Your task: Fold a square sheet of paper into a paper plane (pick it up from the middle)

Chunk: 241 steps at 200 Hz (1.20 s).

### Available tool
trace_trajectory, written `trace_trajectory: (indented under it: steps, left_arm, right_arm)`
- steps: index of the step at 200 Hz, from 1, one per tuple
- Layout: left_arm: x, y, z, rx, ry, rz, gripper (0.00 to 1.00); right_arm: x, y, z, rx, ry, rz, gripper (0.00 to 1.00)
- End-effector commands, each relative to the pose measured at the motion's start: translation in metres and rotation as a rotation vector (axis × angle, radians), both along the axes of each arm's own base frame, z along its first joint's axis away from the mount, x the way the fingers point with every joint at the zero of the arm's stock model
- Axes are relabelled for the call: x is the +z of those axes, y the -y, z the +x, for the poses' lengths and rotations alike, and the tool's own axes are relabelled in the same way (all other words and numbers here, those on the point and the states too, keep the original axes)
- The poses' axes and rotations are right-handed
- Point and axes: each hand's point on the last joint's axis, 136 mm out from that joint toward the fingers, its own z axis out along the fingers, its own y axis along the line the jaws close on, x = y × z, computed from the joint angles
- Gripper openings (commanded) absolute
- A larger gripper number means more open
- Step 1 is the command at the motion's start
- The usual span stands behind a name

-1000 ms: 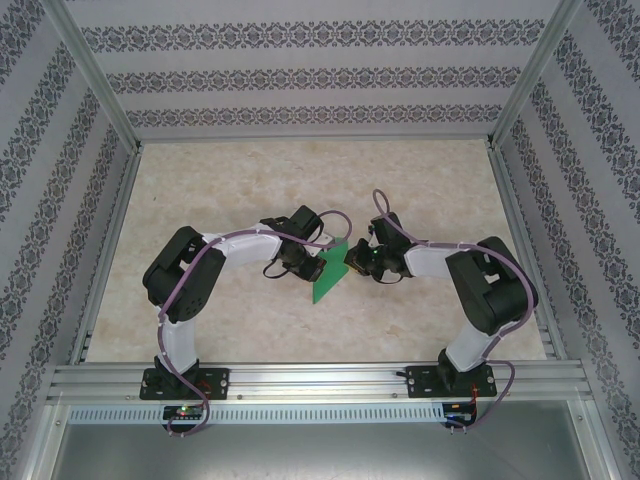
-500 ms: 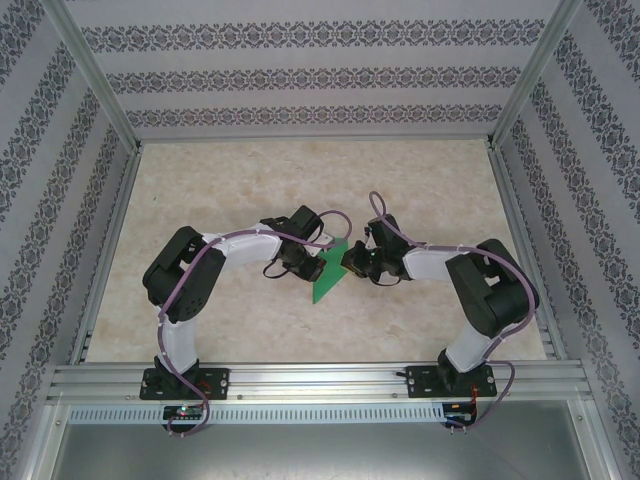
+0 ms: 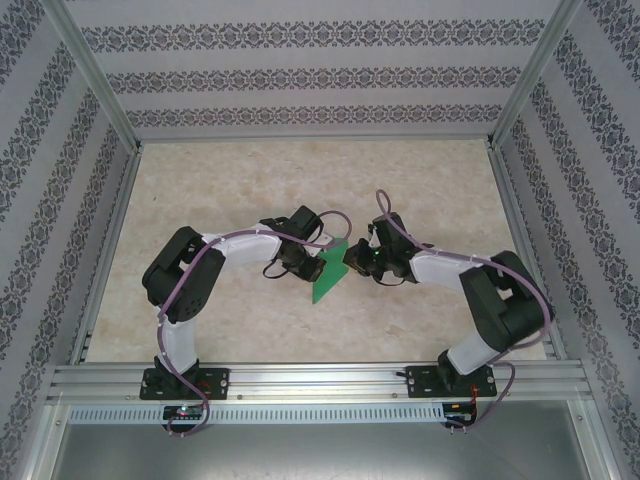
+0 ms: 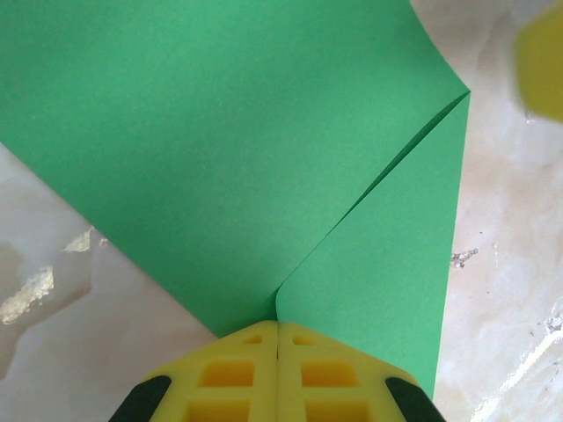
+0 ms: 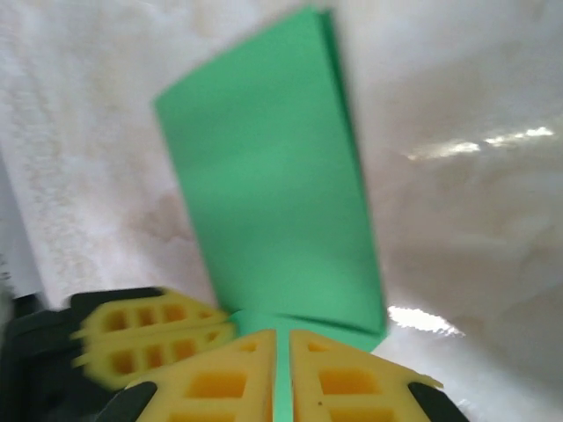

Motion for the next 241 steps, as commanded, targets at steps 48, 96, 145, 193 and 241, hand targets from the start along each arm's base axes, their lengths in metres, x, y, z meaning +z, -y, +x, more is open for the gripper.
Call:
trace_trajectory:
  steps: [48,96,145,193,241]
  left_arm:
    - [-0.021,-0.028,-0.011,0.031,-0.045,0.113,0.0]
    - [-0.023,-0.027,-0.011,0.031,-0.049,0.112,0.0]
    - [-0.022,-0.027,-0.011,0.032,-0.051,0.113,0.0]
    - [-0.023,-0.028,-0.011,0.033,-0.053,0.116,0.0]
    - [-0.023,-0.027,-0.011,0.033,-0.053,0.116,0.0]
  right_arm:
    - [-0.005,-0.042,-0.059,0.026,-0.01,0.07,0.09]
    - [-0.013,-0.076,-0.073,0.063,-0.022,0.122,0.07]
    - [-0.026,-0.09,-0.076,0.098,-0.06,0.101,0.07]
    - [-0.052,-0.082,-0.086,0.113,-0.141,-0.027,0.07]
    - [-0.025,-0.089,-0.085,0.128,-0.087,0.029,0.08]
